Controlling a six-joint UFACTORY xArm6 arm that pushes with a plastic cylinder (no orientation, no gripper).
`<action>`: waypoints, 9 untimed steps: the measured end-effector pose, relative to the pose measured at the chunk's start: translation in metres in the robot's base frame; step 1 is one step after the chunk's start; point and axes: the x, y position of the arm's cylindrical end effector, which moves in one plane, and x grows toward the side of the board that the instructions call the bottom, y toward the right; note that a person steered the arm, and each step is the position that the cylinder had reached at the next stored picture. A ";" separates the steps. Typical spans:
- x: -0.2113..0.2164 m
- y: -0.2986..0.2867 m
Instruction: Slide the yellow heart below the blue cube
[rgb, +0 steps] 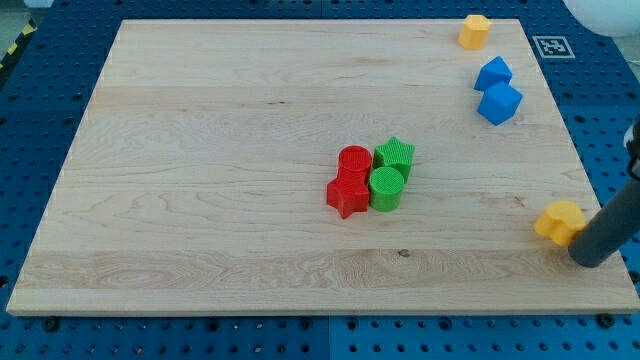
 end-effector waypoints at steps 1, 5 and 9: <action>-0.012 0.000; -0.013 -0.030; -0.066 -0.027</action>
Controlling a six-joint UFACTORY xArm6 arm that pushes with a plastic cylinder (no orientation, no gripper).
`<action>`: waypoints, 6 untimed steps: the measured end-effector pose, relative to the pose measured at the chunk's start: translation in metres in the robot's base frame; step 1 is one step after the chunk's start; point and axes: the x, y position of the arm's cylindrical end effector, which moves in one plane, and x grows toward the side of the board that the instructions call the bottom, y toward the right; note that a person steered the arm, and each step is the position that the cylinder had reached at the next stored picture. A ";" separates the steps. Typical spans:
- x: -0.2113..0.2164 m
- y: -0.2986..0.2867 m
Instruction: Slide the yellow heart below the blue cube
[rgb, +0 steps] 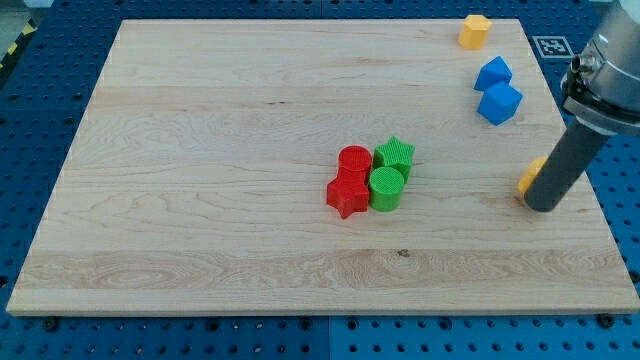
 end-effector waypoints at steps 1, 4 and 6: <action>-0.020 0.000; -0.008 0.043; -0.040 0.034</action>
